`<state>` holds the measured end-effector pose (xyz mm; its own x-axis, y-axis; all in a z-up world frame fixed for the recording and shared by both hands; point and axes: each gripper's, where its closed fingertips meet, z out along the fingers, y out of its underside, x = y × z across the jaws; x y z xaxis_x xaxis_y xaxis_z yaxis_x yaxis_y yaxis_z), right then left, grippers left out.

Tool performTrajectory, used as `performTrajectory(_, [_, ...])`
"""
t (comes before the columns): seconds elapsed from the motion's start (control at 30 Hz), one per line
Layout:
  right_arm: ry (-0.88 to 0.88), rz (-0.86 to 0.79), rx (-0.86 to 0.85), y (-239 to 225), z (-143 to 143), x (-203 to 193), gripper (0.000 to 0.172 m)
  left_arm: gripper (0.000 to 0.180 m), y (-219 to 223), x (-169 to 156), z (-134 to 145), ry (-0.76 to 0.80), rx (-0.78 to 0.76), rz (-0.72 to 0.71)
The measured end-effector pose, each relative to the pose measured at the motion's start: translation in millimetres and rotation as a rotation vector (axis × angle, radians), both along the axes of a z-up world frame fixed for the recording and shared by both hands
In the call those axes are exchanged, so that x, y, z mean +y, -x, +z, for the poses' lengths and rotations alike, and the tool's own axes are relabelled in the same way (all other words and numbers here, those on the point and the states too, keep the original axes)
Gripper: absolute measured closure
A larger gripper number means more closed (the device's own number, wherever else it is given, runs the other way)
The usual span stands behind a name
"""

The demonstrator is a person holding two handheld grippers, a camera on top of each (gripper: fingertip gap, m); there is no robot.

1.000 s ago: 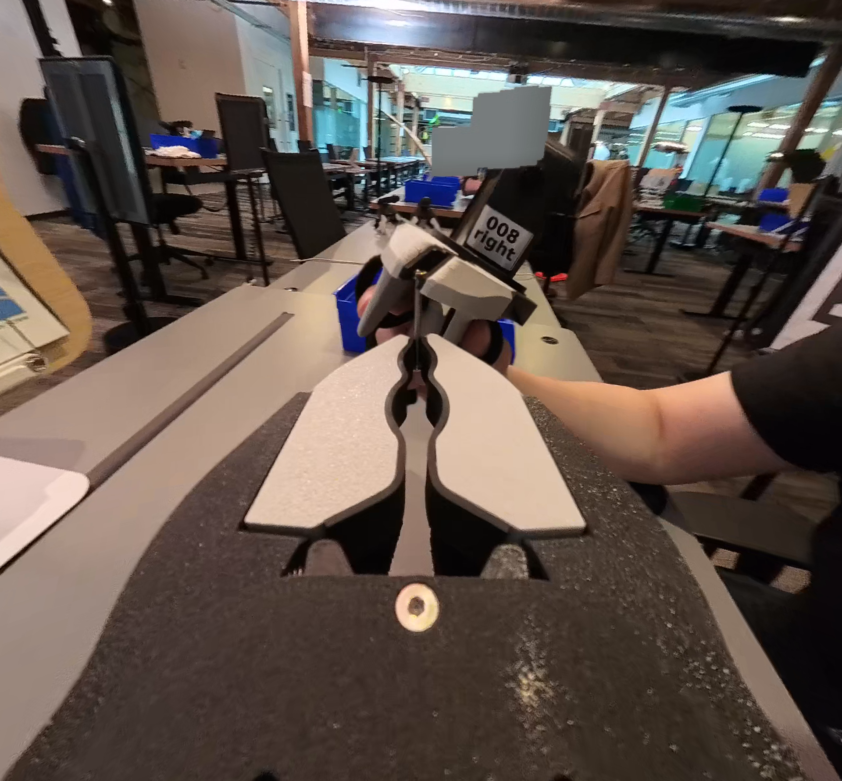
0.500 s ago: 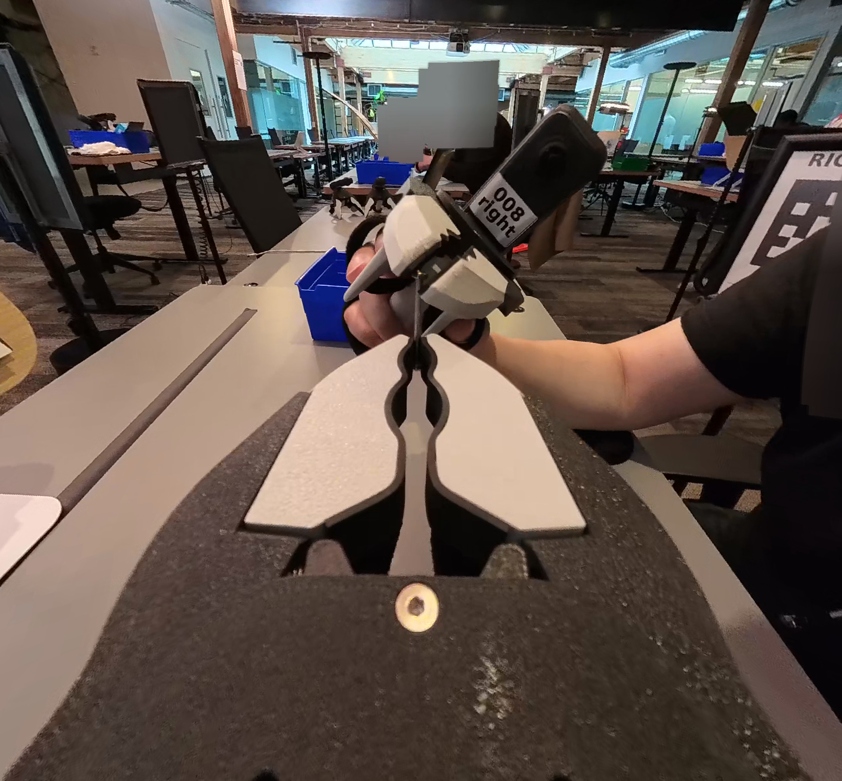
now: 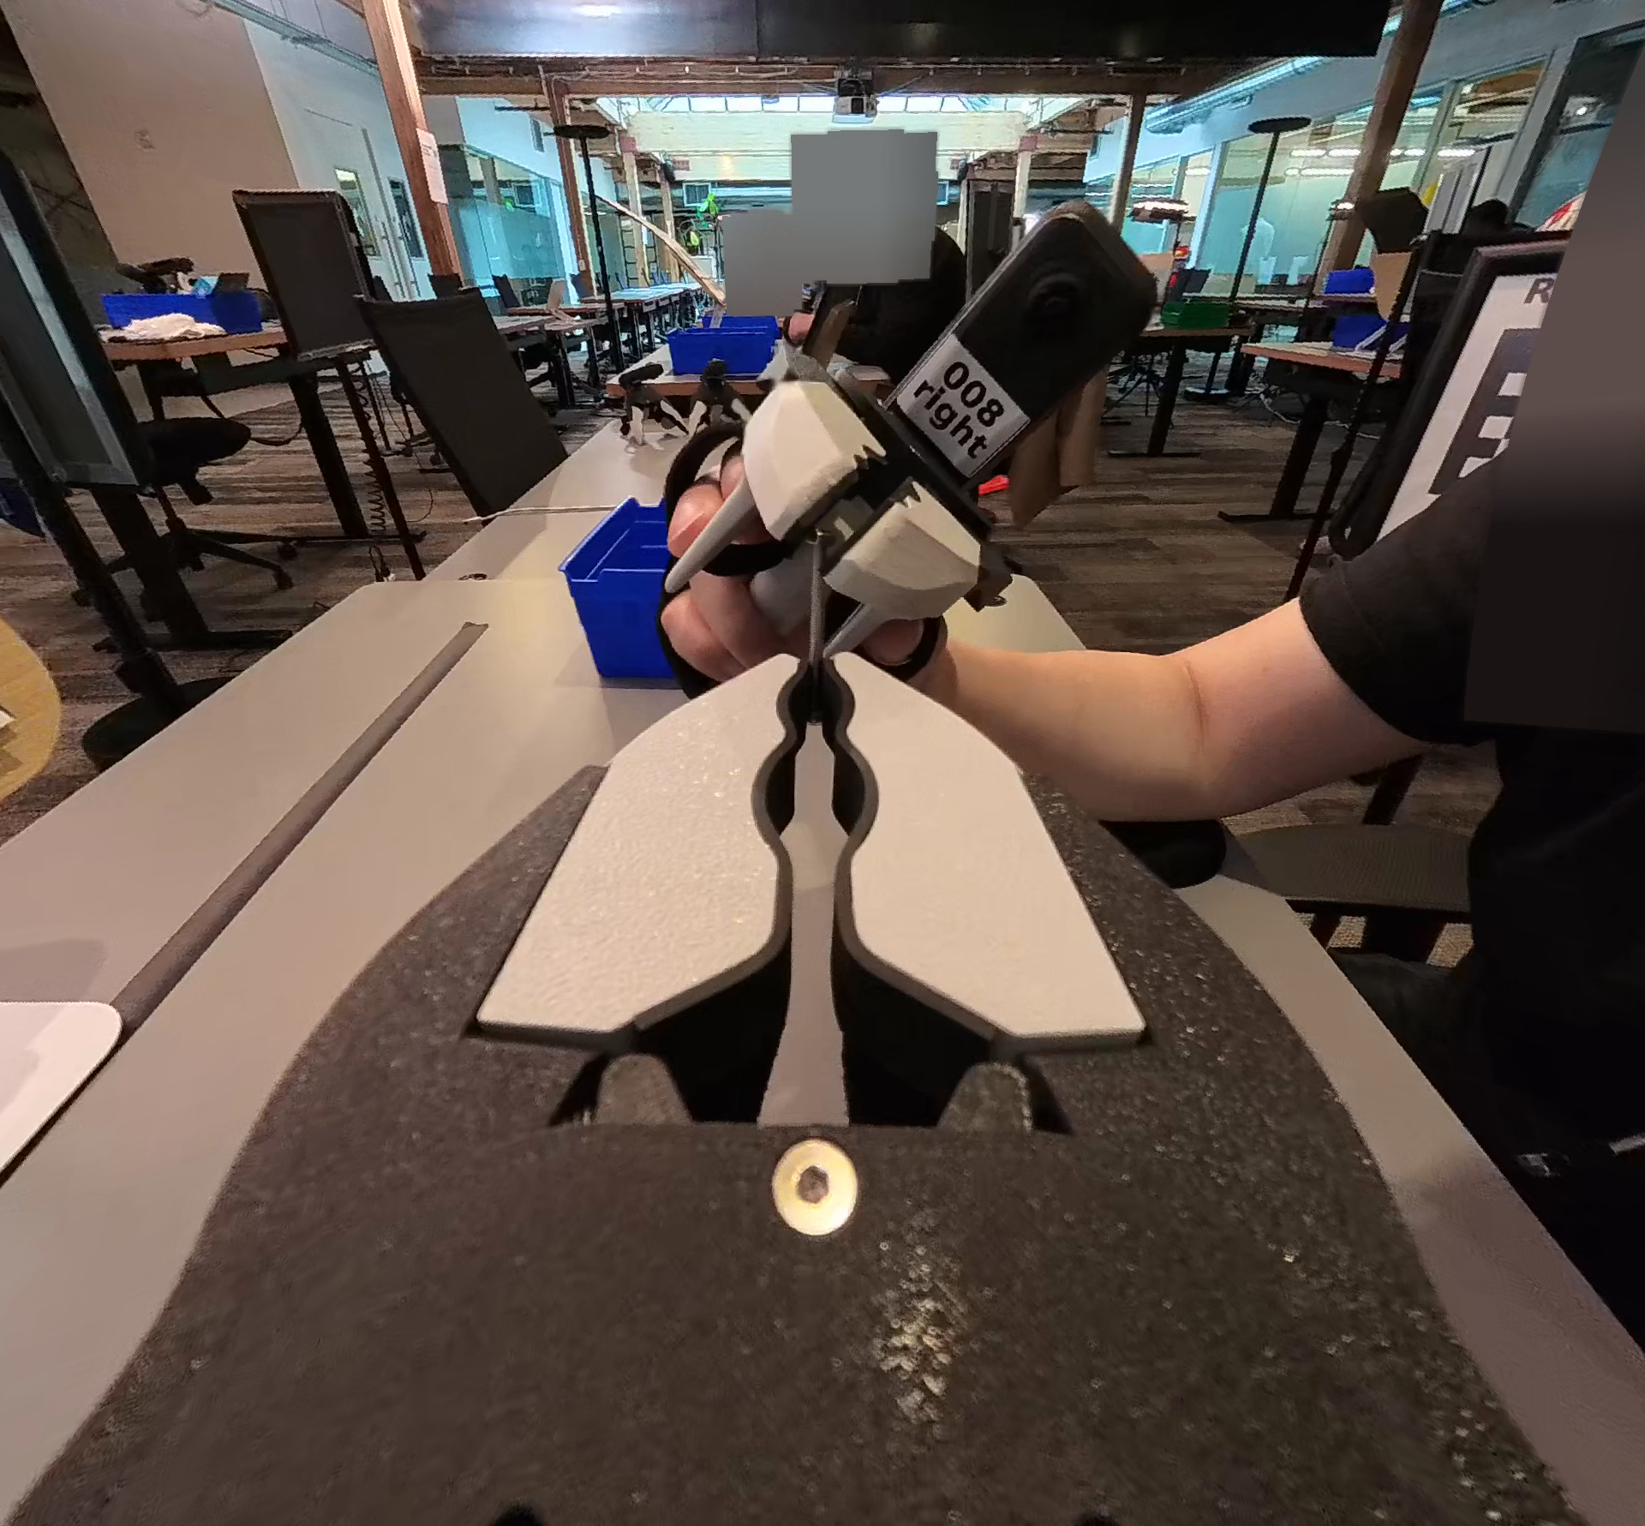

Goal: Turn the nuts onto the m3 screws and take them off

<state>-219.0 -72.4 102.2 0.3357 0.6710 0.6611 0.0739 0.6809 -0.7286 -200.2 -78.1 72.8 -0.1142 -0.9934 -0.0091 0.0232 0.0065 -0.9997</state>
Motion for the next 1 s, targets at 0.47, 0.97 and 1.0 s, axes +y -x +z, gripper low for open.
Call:
performTrajectory(0.47, [-0.077,-0.035,-0.024,7.4,4.4,-9.5,0.165,0.178,5.7,-5.8,4.2,-0.124,-0.043,0.005])
performTrajectory(0.97, [-0.052,-0.059,-0.004,5.7,5.2,-4.2,0.164,0.178,5.1,-2.2,4.7,-0.093,-0.053,0.015])
performTrajectory(1.0, [-0.05,-0.059,-0.001,5.3,5.4,-3.8,0.164,0.178,5.3,-2.0,5.1,-0.09,-0.054,0.016])
